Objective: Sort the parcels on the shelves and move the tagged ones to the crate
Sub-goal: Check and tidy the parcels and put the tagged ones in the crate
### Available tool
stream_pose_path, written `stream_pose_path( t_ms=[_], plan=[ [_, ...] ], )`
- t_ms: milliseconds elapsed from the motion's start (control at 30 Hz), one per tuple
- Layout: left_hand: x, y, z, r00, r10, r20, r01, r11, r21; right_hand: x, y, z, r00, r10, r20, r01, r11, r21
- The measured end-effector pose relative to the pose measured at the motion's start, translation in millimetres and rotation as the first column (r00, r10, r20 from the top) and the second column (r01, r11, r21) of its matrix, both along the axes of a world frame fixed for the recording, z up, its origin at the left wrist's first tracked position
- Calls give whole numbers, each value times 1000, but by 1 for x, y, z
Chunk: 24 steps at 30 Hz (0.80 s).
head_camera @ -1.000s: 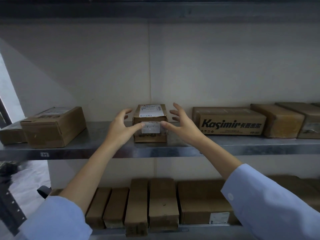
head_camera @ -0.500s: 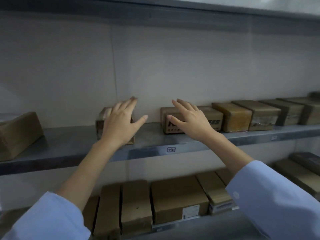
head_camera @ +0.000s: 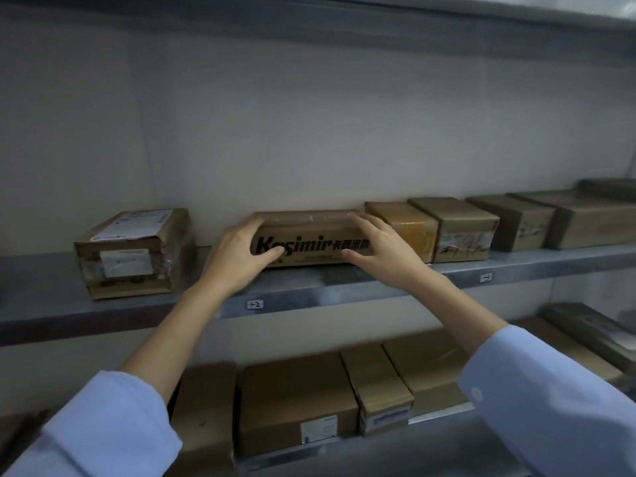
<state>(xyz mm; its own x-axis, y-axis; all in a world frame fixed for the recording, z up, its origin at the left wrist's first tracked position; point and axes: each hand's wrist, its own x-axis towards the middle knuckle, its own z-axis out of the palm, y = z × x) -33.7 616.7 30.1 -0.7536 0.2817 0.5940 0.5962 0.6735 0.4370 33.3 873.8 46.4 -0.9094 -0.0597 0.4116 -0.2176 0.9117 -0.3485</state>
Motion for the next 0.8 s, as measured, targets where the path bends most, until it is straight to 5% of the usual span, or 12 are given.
stream_pose_path(
  t_ms=[567, 800],
  plan=[
    [12, -35, -16, 989, 116, -88, -118, 993, -15, -23, -9, -6, 976, 168, -141, -186, 974, -126],
    [10, -41, -12, 975, 210, 64, -217, 970, 112, -41, -9, -7, 987, 134, 86, -95, 930, -354]
  ],
)
